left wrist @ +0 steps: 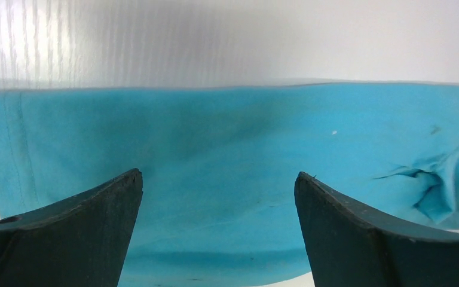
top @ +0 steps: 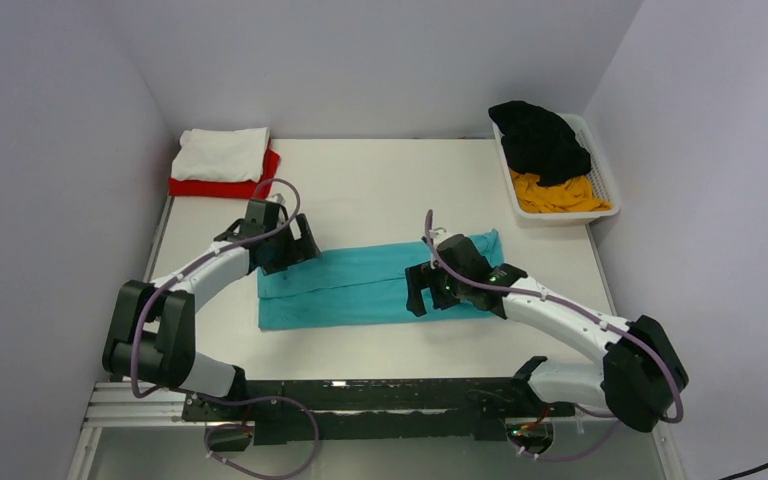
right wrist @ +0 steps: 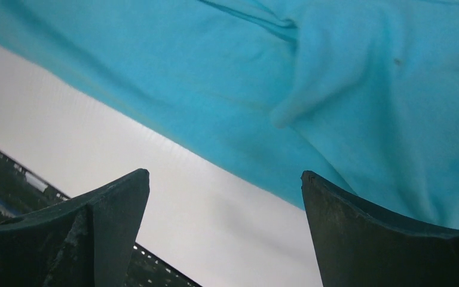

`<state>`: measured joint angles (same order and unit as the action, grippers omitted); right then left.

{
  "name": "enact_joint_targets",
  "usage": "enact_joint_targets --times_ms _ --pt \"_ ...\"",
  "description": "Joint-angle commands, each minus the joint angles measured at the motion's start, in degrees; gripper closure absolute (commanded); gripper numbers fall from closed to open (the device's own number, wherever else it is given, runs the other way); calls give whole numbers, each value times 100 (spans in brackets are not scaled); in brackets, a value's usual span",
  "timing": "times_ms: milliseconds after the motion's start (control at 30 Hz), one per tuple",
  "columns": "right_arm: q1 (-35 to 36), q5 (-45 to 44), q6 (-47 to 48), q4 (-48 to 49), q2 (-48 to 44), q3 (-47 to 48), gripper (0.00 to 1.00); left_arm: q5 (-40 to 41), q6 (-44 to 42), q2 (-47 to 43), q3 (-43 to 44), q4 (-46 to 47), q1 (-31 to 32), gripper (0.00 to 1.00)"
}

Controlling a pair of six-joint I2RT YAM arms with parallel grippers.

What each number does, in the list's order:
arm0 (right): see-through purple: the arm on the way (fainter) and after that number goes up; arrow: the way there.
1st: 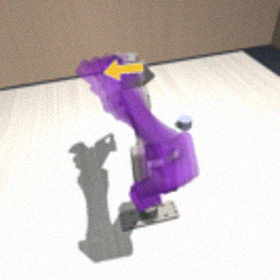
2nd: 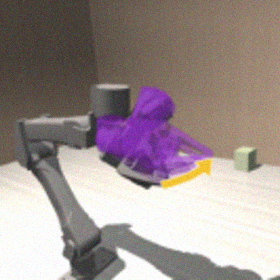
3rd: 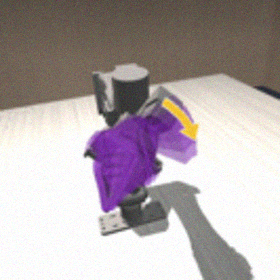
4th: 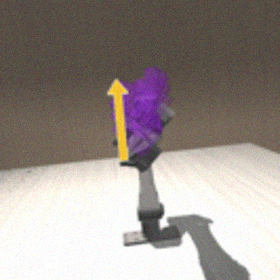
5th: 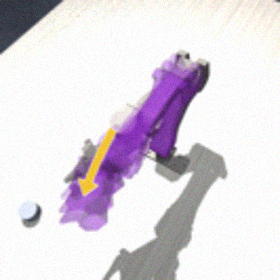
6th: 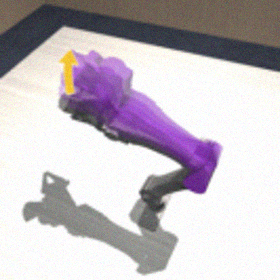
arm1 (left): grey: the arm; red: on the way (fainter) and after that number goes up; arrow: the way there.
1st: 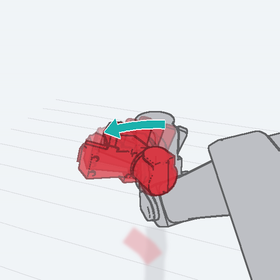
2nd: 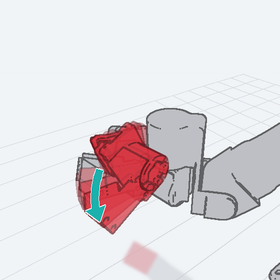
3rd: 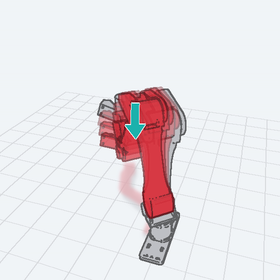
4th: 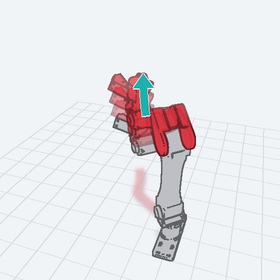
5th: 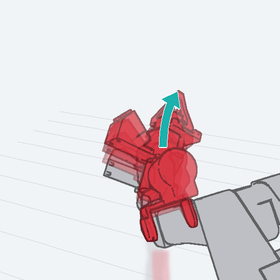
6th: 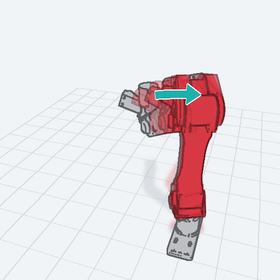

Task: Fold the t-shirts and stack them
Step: Fold the other side of the tshirt into a rectangle, then rotate the tshirt 90 degrees

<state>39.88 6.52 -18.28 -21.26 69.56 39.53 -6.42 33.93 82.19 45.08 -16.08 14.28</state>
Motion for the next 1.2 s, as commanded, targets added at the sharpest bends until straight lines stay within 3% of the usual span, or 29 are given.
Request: enact_joint_targets --times_ms 0,133,300,433,533,833,967,1167 --pt "-36 -957 -847 44 -599 -221 0 -371 -136 -75 503 286 -1 1" --pt "-424 -1241 -1934 41 -753 -259 0 -653 -173 170 715 281 51 1" --pt "-1600 -255 -3127 238 -224 -865 0 -1365 -142 499 523 666 179 1" --pt "-1926 -397 -3232 747 353 -1045 0 -1330 -143 763 286 620 247 1" --pt "-2095 -570 -3006 922 1006 -658 0 -1338 -103 863 17 662 248 1" --pt "-2523 -874 -2106 788 4013 2813 0 -1537 727 697 -301 1240 604 1" --pt "-2535 -135 -1337 955 5446 4441 0 -1549 967 808 -124 1355 1045 1" --pt "-2356 1099 -791 252 7559 7733 0 -1897 1482 1346 225 2018 1891 0"
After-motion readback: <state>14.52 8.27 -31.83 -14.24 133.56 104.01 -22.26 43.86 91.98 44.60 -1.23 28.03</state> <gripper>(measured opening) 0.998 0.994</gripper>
